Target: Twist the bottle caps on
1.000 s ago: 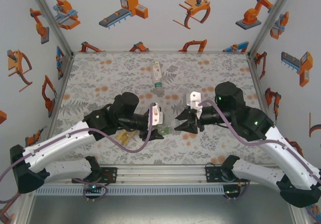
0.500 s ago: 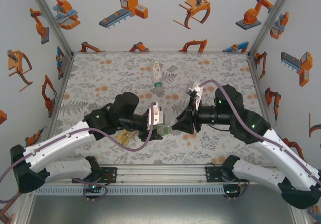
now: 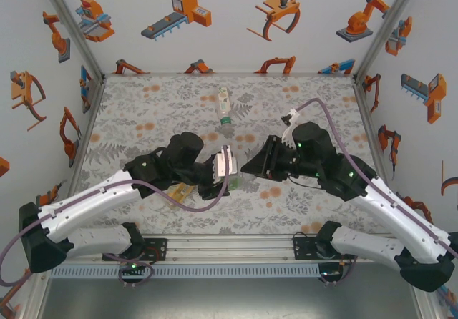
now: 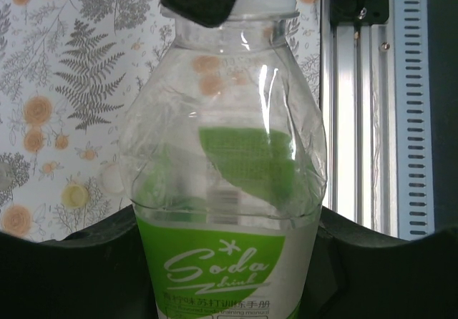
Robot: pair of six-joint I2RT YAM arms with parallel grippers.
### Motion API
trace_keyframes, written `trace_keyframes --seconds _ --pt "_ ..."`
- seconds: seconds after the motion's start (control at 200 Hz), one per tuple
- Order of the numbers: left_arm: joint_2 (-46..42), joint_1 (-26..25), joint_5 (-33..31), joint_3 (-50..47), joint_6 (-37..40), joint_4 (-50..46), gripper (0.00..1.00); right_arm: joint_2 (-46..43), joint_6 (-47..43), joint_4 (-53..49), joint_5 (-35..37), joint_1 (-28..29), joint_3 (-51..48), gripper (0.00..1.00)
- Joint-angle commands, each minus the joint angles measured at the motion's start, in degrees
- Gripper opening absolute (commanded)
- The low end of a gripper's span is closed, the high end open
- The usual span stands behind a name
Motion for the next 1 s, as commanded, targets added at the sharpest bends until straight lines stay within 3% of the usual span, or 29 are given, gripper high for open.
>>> trace_keyframes --seconds 0.0,0.13,0.27,0.411,0.496,0.791,0.996 --pt "0.54 -0.87 -2.51 1.78 0.74 4.41 0.26 0.63 13.13 -2.76 2.05 0.60 1.62 0.00" --pt "0.51 -0.84 -3.83 1.54 0.60 4.43 0.30 1.33 13.01 -4.16 2.45 0.58 2.57 0.00" --pt "0.51 -0.82 -3.74 1.42 0.37 4.85 0.52 1.42 12.14 -3.94 3.01 0.58 2.53 0.00" --pt "0.39 -0.86 -3.03 1.30 0.14 5.05 0.59 1.92 10.05 -4.97 3.94 0.58 2.76 0.00" --pt "0.42 -0.83 -2.94 1.24 0.14 4.95 0.76 2.27 9.16 -5.10 4.49 0.58 2.78 0.00" --pt "-1.58 -0.83 -3.55 0.03 -0.16 5.31 0.81 5.78 1.44 -8.94 6.51 -1.29 4.12 0.00" --pt "-3.13 -0.87 -4.93 -0.84 -0.23 4.28 0.81 12.04 -10.58 -14.23 6.60 -7.75 8.88 0.00"
